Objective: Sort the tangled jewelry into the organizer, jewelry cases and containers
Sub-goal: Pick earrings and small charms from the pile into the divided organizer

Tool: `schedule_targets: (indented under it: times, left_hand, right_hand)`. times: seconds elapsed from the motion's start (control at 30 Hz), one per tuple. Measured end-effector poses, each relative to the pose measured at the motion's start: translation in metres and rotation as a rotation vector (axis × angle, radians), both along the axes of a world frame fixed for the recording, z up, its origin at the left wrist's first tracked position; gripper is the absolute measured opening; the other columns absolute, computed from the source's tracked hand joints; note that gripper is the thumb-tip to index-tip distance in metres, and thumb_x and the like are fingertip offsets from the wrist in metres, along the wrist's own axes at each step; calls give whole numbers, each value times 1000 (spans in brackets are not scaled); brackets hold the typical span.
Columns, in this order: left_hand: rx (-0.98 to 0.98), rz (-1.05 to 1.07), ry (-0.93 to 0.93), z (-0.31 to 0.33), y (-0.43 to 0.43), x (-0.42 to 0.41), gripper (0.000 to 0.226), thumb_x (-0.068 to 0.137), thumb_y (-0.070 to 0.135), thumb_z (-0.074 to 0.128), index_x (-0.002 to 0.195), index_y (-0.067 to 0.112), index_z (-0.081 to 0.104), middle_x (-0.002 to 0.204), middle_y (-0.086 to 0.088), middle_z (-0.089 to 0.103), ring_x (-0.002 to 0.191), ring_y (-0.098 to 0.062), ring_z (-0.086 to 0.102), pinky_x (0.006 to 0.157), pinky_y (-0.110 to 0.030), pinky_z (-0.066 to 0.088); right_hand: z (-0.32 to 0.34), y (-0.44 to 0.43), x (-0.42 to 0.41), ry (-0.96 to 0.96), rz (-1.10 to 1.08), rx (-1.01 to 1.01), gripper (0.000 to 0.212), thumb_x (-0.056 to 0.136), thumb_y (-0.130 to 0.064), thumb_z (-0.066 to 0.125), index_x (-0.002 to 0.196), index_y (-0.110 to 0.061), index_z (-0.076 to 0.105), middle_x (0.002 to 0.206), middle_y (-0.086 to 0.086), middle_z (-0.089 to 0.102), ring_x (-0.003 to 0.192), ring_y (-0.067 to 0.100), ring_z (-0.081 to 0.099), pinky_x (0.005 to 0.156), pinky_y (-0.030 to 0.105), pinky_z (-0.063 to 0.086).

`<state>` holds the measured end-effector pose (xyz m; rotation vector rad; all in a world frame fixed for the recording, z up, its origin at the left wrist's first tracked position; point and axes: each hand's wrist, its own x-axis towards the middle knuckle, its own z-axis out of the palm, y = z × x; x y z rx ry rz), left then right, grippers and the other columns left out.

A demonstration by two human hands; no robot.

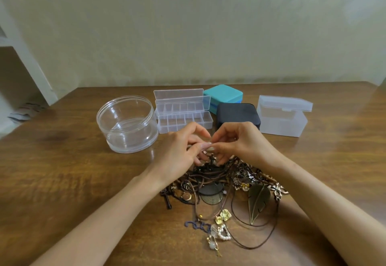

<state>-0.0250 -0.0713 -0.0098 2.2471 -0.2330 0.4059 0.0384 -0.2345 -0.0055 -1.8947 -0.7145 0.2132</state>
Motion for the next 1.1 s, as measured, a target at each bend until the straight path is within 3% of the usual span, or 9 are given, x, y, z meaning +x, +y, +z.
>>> schedule_targets:
  times: [0.07,0.13,0.23,0.33,0.57,0.7,0.83,1.0,1.1]
  left_hand:
    - [-27,52,-53,2,7,8,13,92,17,55,105,15,56,85,4,71,67,-2,66,58,-19,55]
    - [59,180,-121,4,19,25,15,95,18,50,108,14,55,97,1,70,80,-5,66,69,-20,55]
    - [385,257,-39,-2,35,48,29,98,16,44,126,14,50,131,1,53,119,-12,50,98,-19,33]
    - [433,202,68,-14,43,56,38,98,8,40,135,16,44,141,3,43,132,-11,37,103,-16,19]
    - [375,78,-29,-10,47,54,28,90,-2,53,108,15,68,109,5,60,98,-5,56,94,-21,45]
    - [351,-13,9,-3,49,48,24,86,-3,59,95,17,70,95,13,57,85,1,58,84,-19,50]
    - [318,-26,43,0,52,47,24,86,-2,60,94,18,71,94,13,58,86,1,59,84,-19,49]
    - [321,-16,52,0,52,45,24,87,-1,59,95,18,70,96,13,57,85,3,57,81,-11,45]
    - [319,-16,39,-1,51,44,24,87,-2,58,96,16,70,97,11,58,84,3,56,82,-12,47]
  right_hand:
    - [1,-2,1,55,1,43,27,72,-18,73,90,1,65,74,16,71,64,26,71,61,29,59]
    - [1,-5,4,102,-23,90,29,69,-20,73,87,1,64,73,16,71,64,26,70,61,30,59]
    - [-3,-8,11,131,-80,141,15,74,-9,73,83,-1,64,73,20,70,64,29,69,64,38,60]
    - [-6,-9,15,99,-132,175,11,77,-4,73,83,-1,65,71,18,70,63,28,69,66,44,60]
    - [5,4,35,-376,-276,-32,8,78,-15,75,83,-15,68,79,-4,70,62,7,63,58,17,52]
    - [4,17,53,-718,-292,-309,8,80,-19,74,87,-16,71,90,-2,72,81,13,64,68,26,48]
    - [0,21,59,-973,-240,-404,10,73,-13,78,78,-16,70,81,0,72,80,21,68,59,23,39]
    - [-4,18,60,-1060,-185,-456,17,68,-8,81,80,-17,72,79,-1,72,74,22,66,54,20,35]
    - [-4,18,57,-1026,-182,-434,22,70,-4,79,88,-16,74,83,1,73,77,24,65,54,23,42]
